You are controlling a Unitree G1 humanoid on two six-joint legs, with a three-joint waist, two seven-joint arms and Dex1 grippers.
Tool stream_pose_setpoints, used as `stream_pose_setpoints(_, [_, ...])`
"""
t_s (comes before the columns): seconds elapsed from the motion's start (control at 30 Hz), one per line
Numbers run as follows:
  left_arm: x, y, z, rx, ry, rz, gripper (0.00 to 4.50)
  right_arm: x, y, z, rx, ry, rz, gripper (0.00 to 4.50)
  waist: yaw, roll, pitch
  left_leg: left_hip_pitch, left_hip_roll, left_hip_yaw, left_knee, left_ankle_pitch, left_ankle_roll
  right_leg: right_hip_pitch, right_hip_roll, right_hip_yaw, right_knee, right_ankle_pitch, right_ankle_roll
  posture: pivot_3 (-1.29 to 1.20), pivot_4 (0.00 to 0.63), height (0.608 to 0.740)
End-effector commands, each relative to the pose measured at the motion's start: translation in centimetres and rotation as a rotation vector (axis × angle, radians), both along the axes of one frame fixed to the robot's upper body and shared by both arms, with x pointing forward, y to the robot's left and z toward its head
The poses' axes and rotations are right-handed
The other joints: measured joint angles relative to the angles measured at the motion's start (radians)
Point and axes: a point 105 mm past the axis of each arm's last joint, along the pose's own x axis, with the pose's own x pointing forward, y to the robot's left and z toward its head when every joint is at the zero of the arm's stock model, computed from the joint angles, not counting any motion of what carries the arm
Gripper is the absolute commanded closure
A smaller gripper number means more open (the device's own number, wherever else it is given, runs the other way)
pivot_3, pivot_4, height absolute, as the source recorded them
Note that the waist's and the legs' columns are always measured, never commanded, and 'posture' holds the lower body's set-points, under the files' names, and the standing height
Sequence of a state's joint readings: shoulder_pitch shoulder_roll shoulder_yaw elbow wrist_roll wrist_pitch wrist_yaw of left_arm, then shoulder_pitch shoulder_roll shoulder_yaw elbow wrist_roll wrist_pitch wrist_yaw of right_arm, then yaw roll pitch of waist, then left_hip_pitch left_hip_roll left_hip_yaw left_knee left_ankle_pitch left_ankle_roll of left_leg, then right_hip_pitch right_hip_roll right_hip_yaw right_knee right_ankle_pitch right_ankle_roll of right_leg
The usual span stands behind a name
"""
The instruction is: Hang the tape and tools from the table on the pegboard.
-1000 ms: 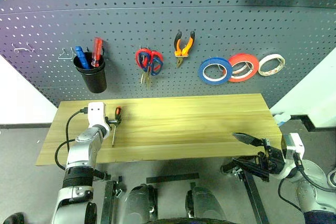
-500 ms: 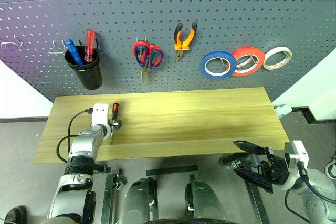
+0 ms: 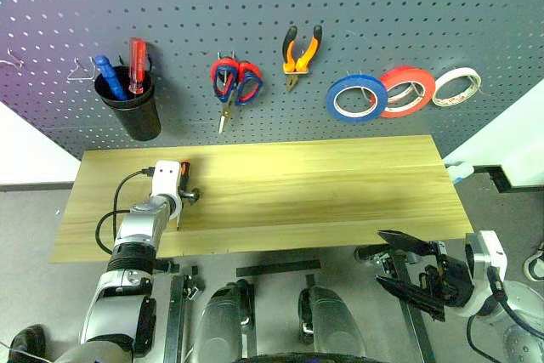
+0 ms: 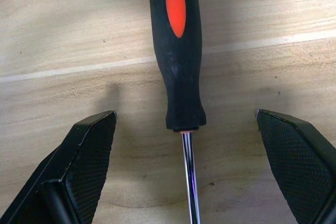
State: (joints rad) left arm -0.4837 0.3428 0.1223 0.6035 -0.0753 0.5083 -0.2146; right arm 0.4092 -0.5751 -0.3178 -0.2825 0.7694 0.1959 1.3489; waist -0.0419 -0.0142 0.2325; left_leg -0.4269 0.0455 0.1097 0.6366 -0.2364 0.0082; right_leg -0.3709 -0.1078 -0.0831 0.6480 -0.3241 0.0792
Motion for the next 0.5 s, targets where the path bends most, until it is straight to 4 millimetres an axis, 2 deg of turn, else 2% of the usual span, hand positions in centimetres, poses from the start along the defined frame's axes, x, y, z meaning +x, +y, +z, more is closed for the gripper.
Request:
stream_pose_setpoints(0.03, [0.39,0.11,0.26,0.003,-0.012,0.002,0.05,-0.17,0.14,0.98,-0.005,-0.022,-0.002,0.0,0.0,0.0,0.001,0.0,0.0,0.0,0.0,0.0,0.0,0.0,0.0,0.0,0.0,0.0,0.0,-0.16,0.273,0.74])
stream_pose_setpoints(0.1, [0.57,0.21,0.31,-0.007,-0.017,0.008,0.21,-0.11,0.22,1.07,-0.006,-0.021,-0.005,0.0,-0.001,-0.001,0.003,0.0,0.0,0.0,0.0,0.0,0.0,0.0,0.0,0.0,0.0,0.0,0.0,-0.16,0.274,0.74])
stream_pose_setpoints(0.2, [0.7,0.41,0.25,-0.022,-0.014,0.03,0.95,-0.02,0.42,1.3,-0.009,-0.022,-0.007,0.0,-0.001,-0.002,0.006,0.0,0.0,0.0,0.0,0.0,0.0,0.0,0.0,0.0,0.0,0.0,0.0,-0.16,0.276,0.74])
stream_pose_setpoints(0.47, [0.82,-0.15,0.11,-0.04,-0.012,0.018,3.73,0.5,0.59,1.66,-0.018,-0.022,-0.017,0.0,-0.001,-0.002,0.01,0.0,0.0,0.0,-0.002,0.0,0.0,-0.001,0.0,0.0,-0.001,0.0,0.0,-0.16,0.276,0.74])
stream_pose_setpoints(0.5, [0.79,-0.34,0.11,-0.048,-0.013,0.013,3.97,0.58,0.66,1.76,-0.015,-0.023,-0.016,0.0,-0.001,-0.001,0.011,0.0,0.0,0.0,-0.002,0.0,0.0,-0.001,0.0,0.0,-0.001,0.0,0.0,-0.16,0.276,0.74])
